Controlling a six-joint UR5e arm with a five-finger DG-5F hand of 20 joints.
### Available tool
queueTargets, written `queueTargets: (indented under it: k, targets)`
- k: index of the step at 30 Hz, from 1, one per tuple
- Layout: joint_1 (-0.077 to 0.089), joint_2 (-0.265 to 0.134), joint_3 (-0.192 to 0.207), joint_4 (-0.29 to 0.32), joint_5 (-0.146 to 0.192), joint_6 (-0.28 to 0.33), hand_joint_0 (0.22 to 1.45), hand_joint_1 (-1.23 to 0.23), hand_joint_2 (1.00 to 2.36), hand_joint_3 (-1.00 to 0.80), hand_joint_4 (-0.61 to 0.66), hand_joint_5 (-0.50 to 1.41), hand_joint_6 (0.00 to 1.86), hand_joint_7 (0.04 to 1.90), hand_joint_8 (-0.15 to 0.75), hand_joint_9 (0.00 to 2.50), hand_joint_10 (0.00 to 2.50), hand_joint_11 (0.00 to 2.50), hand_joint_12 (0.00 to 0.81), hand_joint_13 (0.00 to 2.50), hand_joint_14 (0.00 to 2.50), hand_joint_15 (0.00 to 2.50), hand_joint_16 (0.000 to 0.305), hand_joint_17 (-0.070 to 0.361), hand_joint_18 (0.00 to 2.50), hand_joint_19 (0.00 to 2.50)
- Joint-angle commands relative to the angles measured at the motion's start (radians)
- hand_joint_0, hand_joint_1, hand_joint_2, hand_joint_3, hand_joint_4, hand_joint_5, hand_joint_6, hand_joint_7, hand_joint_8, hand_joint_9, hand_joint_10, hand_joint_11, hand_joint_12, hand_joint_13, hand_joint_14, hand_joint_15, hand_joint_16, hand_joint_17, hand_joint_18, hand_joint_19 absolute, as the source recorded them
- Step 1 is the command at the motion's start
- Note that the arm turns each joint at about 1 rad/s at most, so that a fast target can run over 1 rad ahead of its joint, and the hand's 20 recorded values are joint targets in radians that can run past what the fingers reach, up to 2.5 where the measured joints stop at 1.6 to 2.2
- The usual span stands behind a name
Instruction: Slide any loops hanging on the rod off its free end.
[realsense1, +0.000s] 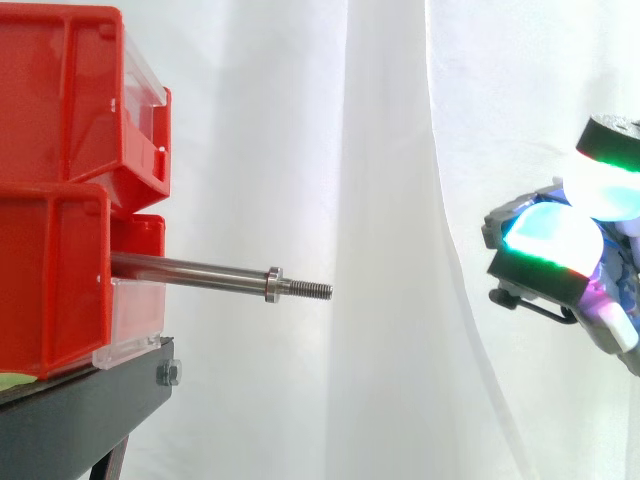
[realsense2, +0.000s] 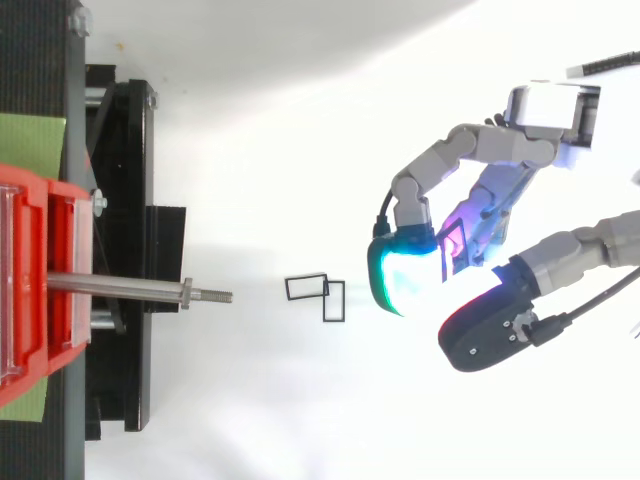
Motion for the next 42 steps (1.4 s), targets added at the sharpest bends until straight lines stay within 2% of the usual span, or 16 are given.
queueTargets:
  k: [1, 42]
  targets:
    - [-0.001, 0.000, 0.000, 0.014, 0.000, 0.000, 0.69, -0.73, 1.01, -0.43, -0.19, -0.19, 0.94, 1.09, 0.256, 1.01, 0.01, 0.45, 0.256, 1.12, 0.01, 0.37, 0.041, 0.091, 1.07, 0.52]
    - [-0.001, 0.000, 0.000, 0.016, 0.000, -0.001, 0.69, -0.75, 1.01, -0.42, -0.15, -0.18, 0.92, 1.15, 0.276, 0.98, 0.01, 0.44, 0.280, 1.07, 0.01, 0.34, 0.042, 0.095, 1.05, 0.49]
